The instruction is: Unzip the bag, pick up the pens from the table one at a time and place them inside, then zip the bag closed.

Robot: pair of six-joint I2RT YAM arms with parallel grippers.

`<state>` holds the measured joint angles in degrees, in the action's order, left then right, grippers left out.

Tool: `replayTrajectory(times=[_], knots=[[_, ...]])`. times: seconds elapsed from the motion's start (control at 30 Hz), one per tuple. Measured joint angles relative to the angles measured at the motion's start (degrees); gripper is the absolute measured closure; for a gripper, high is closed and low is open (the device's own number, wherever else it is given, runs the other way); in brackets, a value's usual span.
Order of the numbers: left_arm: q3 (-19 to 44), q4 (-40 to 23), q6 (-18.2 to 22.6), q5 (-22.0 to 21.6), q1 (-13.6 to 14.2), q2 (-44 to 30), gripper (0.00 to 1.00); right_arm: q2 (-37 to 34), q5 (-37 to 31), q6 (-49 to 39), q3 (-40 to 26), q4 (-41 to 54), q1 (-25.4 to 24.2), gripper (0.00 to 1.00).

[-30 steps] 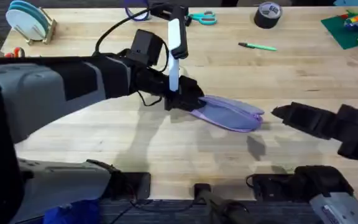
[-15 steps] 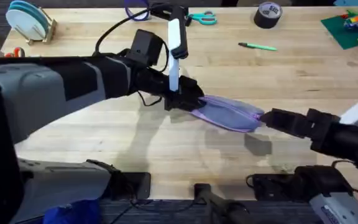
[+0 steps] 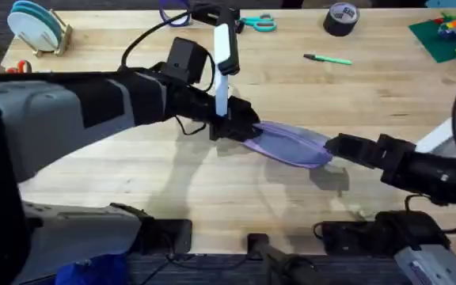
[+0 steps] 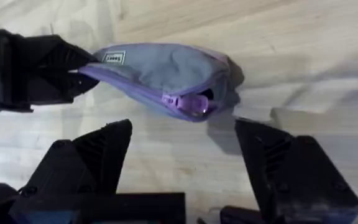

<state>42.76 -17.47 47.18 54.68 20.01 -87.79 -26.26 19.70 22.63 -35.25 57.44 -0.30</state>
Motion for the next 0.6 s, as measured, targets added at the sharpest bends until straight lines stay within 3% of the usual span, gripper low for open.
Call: replayTrajectory(times=[0.6], knots=[[0.0,0.0,0.0,0.0,0.0,0.0,0.957,0.0,-0.4,3.2,8.3,-8.1,0.0,0.006]])
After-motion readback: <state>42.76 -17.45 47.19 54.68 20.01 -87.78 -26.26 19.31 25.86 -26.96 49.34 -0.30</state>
